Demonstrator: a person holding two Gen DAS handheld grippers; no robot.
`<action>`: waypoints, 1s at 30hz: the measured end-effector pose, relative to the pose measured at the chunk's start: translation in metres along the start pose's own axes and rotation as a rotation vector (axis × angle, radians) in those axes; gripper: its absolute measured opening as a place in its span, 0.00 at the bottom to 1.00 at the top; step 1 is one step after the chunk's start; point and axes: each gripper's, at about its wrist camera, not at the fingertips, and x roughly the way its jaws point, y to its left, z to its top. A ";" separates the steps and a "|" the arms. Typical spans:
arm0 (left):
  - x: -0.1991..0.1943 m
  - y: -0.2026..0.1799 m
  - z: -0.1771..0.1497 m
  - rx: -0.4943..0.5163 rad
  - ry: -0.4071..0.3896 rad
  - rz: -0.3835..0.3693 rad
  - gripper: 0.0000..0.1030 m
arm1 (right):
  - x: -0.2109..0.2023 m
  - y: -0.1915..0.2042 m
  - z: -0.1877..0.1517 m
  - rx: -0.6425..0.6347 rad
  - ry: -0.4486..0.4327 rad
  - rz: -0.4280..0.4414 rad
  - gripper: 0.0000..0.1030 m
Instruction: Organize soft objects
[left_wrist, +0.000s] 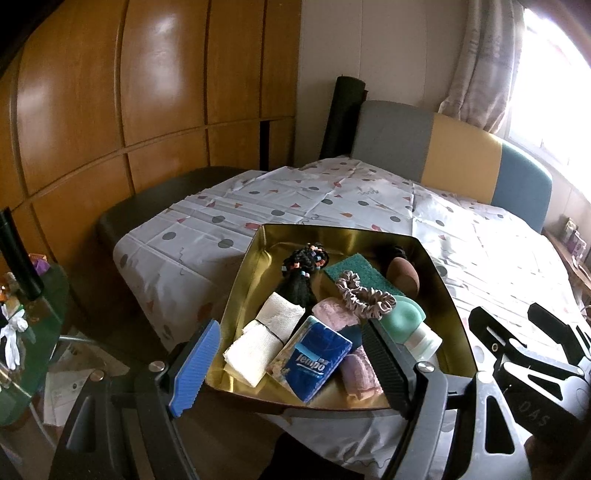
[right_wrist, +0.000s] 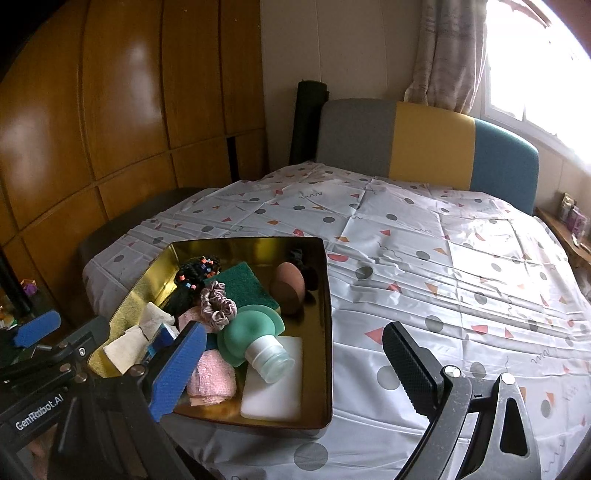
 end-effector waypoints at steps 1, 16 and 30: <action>0.000 0.000 0.000 -0.001 0.000 0.000 0.78 | 0.000 0.000 0.000 0.000 -0.001 0.000 0.94; 0.000 0.000 -0.001 0.005 0.009 0.004 0.78 | -0.003 -0.001 0.000 0.003 -0.002 0.004 0.96; 0.002 0.000 -0.003 0.009 0.018 0.007 0.78 | -0.003 -0.002 0.000 0.003 -0.002 0.005 0.96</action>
